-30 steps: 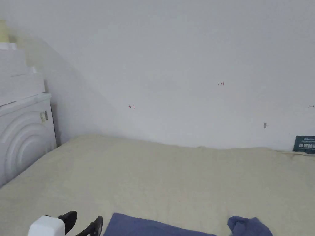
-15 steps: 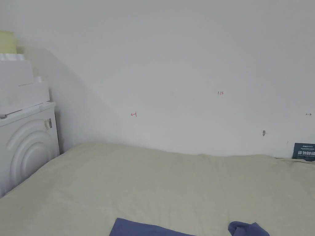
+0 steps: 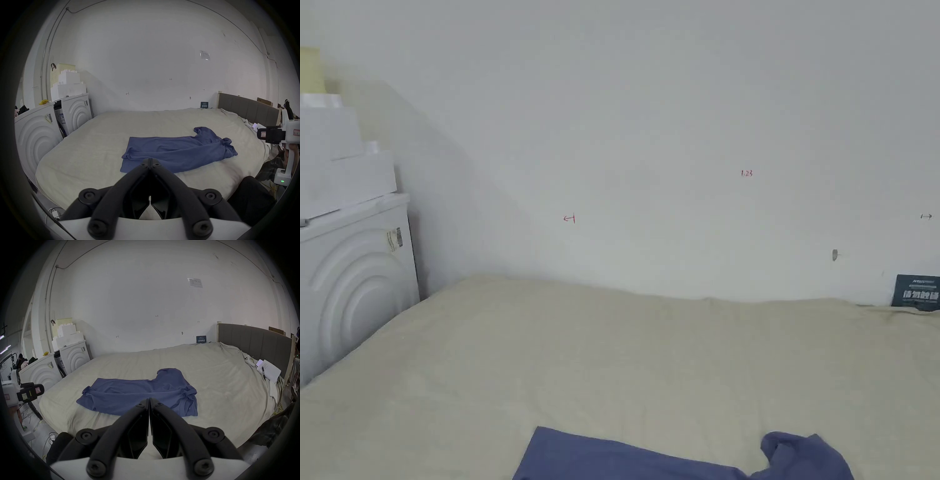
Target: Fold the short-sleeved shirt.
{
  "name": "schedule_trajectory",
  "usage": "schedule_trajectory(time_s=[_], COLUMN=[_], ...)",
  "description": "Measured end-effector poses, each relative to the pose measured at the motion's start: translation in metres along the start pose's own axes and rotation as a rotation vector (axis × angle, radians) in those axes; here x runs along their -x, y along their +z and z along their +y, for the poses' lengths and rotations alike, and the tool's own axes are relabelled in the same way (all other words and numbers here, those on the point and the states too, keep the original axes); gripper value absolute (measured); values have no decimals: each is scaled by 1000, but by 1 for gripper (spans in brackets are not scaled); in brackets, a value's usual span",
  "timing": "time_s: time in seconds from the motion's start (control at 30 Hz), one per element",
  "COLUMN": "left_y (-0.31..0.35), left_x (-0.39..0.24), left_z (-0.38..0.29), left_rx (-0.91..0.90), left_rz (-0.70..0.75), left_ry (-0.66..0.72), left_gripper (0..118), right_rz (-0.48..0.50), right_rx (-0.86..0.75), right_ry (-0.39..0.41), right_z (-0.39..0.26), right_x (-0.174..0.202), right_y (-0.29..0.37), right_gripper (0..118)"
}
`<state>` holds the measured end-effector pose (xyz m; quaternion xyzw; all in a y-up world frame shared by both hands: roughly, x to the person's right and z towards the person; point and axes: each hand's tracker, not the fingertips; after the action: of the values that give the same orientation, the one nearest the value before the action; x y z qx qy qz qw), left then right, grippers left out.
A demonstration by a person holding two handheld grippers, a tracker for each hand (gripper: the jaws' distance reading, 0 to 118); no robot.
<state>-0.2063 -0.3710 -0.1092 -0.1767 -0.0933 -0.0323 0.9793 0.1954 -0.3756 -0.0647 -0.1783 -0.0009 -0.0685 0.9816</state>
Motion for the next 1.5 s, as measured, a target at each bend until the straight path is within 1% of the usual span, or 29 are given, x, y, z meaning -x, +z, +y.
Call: schedule_trajectory(time_s=[0.13,0.2,0.27,0.3,0.33,0.37,0.4,0.43,0.47,0.63,0.7,0.73,0.77,0.8,0.87,0.9,0.97,1.03,1.07,1.1,1.13,1.17,1.2,1.23,1.27,1.3,1.33,1.43,1.5], left_y=[-16,-25,-45,-56,-68,-84,-103,-120,-137,-215,-238,-248,-257,-263,-276,-283,-275,-272,-269,-263,-265,-269,-272,-273,-273,-272,-271,-270,-272], left_x=[14,23,35,40,43,48,50,53,57,65,70,72,75,77,82,81,73,65,62,55,50,44,43,46,52,57,58,58,58], left_z=[-7,-11,-15,-19,-22,-26,-29,-32,-35,-46,-51,-53,-55,-56,-65,-70,-73,-73,-72,-70,-71,-74,-75,-72,-72,-72,-73,-73,-72], left_rx=[50,64,145,126,134,154,209,241,261,344,392,395,401,412,422,463,401,407,389,377,381,412,413,423,427,428,425,420,431], left_rz=[-16,40,15,24,23,21,30,29,10,26,62,55,64,67,48,84,95,103,82,80,47,88,93,88,86,75,67,56,61], left_ry=[30,31,30,28,19,1,-9,14,18,29,73,71,86,102,138,149,134,78,82,60,43,12,-3,40,122,160,148,91,106], left_gripper=[0,0,0,7,18,38,71,81,81,81,81,81,80,80,79,79,79,70,56,25,11,11,11,11,11,11,11,11,11], right_rz=[6,4,9,9,7,7,6,7,9,-8,-19,-22,-21,-15,-6,-11,-25,-36,-35,-35,-33,-35,-56,-79,-88,-90,-96,-125,-194], right_rx=[12,14,31,37,42,55,68,69,75,125,140,150,160,173,171,176,193,201,208,213,216,215,208,189,181,182,173,163,247], right_ry=[1,5,9,8,7,4,-3,-8,-11,4,-3,-11,-36,-85,-121,-127,-121,-107,-105,-104,-100,-92,-78,-60,-52,-50,-47,-56,-116], right_z=[1,0,-1,-2,-3,-4,-5,-6,-8,-12,-13,-13,-14,-14,-16,-17,-18,-19,-19,-20,-22,-22,-20,-19,-17,-16,-15,-19,-25], right_x=[0,0,-2,-2,-1,-2,-3,-3,-4,-9,-14,-16,-19,-23,-29,-30,-31,-29,-29,-30,-31,-32,-33,-35,-37,-42,-47,-72,-94], right_y=[0,0,-2,-5,-6,-9,-11,-12,-14,-23,-27,-29,-30,-32,-35,-37,-43,-46,-49,-52,-54,-57,-59,-61,-66,-72,-78,-112,-148], right_gripper=[0,0,0,0,0,0,1,1,1,1,1,1,1,1,1,1,1,1,1,2,3,5,17,37,63,91,102,104,104])
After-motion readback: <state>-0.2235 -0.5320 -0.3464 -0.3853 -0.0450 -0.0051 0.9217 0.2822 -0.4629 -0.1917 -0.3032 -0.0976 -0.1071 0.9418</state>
